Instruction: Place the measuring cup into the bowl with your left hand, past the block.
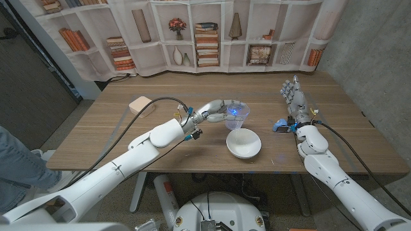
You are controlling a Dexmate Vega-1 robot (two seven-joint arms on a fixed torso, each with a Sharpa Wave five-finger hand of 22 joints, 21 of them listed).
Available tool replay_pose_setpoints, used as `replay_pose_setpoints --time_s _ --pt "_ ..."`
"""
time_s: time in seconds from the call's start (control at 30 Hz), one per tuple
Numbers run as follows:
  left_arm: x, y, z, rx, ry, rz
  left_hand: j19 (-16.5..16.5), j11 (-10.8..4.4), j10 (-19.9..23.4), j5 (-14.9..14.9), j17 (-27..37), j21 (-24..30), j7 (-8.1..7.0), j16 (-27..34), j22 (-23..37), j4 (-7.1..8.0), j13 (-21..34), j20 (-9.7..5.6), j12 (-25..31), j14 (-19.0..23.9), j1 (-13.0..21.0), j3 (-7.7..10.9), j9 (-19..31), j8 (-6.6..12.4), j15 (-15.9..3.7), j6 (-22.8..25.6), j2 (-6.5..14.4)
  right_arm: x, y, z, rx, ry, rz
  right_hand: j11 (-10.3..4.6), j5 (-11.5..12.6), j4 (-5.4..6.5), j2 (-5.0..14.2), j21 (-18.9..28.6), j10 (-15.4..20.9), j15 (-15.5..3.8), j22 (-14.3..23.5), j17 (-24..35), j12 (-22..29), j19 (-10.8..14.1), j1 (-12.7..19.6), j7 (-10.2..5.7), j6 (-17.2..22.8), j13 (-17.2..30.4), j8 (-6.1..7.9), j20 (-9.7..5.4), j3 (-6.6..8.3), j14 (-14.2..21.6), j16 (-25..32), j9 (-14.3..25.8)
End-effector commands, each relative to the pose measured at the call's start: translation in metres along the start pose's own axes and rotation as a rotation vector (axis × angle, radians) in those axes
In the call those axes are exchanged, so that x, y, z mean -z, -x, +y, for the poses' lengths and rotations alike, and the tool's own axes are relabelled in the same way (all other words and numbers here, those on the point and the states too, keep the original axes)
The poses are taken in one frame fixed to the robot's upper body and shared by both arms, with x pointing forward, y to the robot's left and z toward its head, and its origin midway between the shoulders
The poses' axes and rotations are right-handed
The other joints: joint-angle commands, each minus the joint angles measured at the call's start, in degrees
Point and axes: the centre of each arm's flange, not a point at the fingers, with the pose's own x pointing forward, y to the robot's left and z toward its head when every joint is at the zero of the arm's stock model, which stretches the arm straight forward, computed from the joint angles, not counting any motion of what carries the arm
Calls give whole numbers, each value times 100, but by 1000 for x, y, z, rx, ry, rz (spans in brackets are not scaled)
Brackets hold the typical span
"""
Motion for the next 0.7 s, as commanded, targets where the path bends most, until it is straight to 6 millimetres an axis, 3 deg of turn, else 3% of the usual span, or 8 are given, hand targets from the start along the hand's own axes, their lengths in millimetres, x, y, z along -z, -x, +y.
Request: replay_pose_setpoints --time_s 0.03,0.7 --pt "-5 -5 -7 34 -22 1 -27 7 59 17 -3 -15 -99 -32 19 -5 11 -8 -3 -50 26 34 13 20 -17 172 45 -1 1 0 3 -3 -2 -9 -35 14 67 -10 40 15 11 13 25 11 1 -16 43 15 4 5 -11 -10 -13 14" --pt "-13 -14 -23 98 -71 -1 -63 4 63 21 -4 -43 -99 -33 19 -6 11 -7 -17 -67 28 35 13 2 -10 171 49 -1 7 -4 11 -10 -7 -17 -38 9 77 -25 43 22 12 14 24 17 -1 -28 46 15 2 14 -20 -4 -13 14"
